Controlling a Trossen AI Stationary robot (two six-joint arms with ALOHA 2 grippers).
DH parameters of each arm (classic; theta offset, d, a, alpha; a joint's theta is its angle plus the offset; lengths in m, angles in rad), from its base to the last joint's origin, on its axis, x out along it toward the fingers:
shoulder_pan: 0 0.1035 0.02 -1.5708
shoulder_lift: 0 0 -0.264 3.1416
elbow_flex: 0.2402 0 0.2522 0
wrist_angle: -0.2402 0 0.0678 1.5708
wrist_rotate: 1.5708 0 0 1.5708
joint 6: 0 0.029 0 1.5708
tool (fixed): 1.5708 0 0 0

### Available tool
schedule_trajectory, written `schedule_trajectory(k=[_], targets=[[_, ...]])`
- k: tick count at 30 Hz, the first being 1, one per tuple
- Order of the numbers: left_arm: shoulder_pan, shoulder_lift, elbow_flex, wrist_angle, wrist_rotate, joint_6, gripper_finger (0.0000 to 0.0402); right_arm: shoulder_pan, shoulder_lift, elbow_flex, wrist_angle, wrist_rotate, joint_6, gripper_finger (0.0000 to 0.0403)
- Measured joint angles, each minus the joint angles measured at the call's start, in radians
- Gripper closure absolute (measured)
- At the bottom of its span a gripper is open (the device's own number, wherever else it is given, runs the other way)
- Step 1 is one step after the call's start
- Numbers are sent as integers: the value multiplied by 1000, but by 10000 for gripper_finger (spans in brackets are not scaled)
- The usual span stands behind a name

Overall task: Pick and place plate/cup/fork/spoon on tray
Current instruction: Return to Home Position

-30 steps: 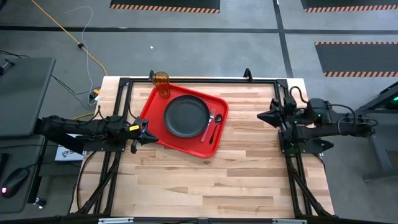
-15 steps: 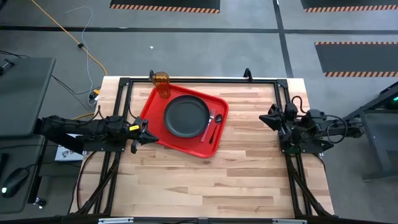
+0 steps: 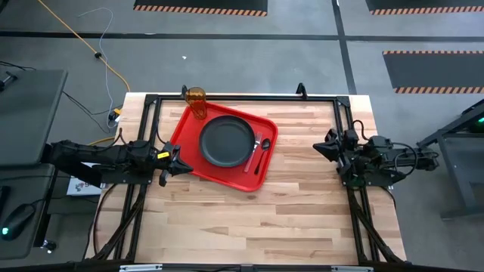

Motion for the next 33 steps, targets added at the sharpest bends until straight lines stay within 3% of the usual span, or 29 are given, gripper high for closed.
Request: schedule_trajectory(k=[7,14,22,33], targets=[[0,0,0,0,0,-1,401,15,0,-103,75,1,-26,403],[0,0,0,0,0,0,401,15,1,-103,20,18,-123,403],[0,0,0,0,0,0,401,15,2,-103,-125,-61,-123,403],[0,0,0,0,0,0,401,15,4,-103,-130,-95,-156,403]])
